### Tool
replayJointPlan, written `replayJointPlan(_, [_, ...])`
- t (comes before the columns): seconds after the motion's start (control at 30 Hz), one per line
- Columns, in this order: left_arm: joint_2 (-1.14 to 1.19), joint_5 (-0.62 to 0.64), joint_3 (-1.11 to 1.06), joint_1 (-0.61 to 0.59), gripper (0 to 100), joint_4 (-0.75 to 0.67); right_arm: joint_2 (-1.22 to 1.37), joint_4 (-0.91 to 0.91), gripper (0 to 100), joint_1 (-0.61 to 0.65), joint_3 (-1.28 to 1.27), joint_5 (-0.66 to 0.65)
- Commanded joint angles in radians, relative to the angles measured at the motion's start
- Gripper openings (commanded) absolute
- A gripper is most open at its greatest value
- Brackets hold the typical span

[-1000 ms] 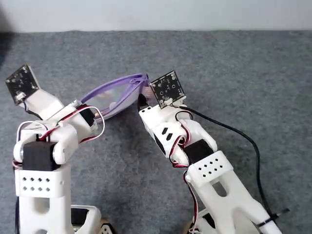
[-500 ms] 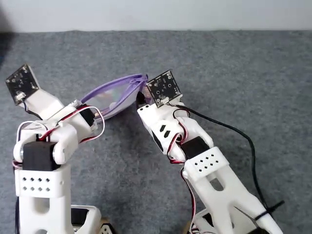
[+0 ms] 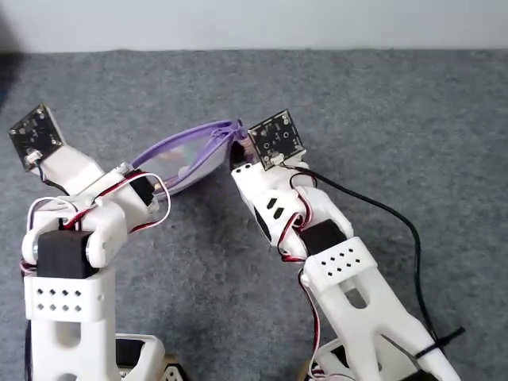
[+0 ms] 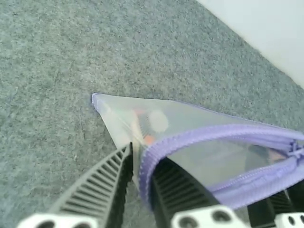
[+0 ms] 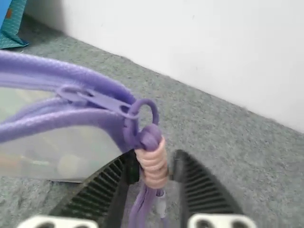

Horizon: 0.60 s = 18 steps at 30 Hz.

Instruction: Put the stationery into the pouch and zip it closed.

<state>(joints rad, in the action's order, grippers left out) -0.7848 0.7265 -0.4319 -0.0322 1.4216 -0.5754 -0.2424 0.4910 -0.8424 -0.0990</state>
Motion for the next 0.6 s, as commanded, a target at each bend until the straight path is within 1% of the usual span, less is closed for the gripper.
replayJointPlan(0.0, [0.003,0.012,0.036,0.0,1,-0.025,-0.004,0.019,2.0,-0.01,0.092,-0.008])
replayJointPlan(0.13, [0.003,0.012,0.036,0.0,1,-0.025,0.001,0.018,6.2,-0.01,0.094,-0.008])
replayJointPlan(0.2, [0.003,0.012,0.036,0.0,1,-0.025,-0.001,0.018,4.6,-0.01,0.094,-0.009])
replayJointPlan(0.27, [0.003,0.012,0.036,0.0,1,-0.025,-0.007,0.016,0.6,-0.01,0.094,-0.009])
replayJointPlan(0.33, [0.003,0.012,0.036,0.0,1,-0.025,-0.008,0.012,1.2,-0.016,0.095,-0.011])
replayJointPlan(0.4, [-0.003,0.012,0.036,0.0,1,-0.023,-0.028,0.01,0.8,-0.018,0.095,-0.04])
replayJointPlan(0.57, [-0.006,0.009,0.044,0.002,3,0.023,-0.074,0.01,0.8,-0.012,0.092,-0.086])
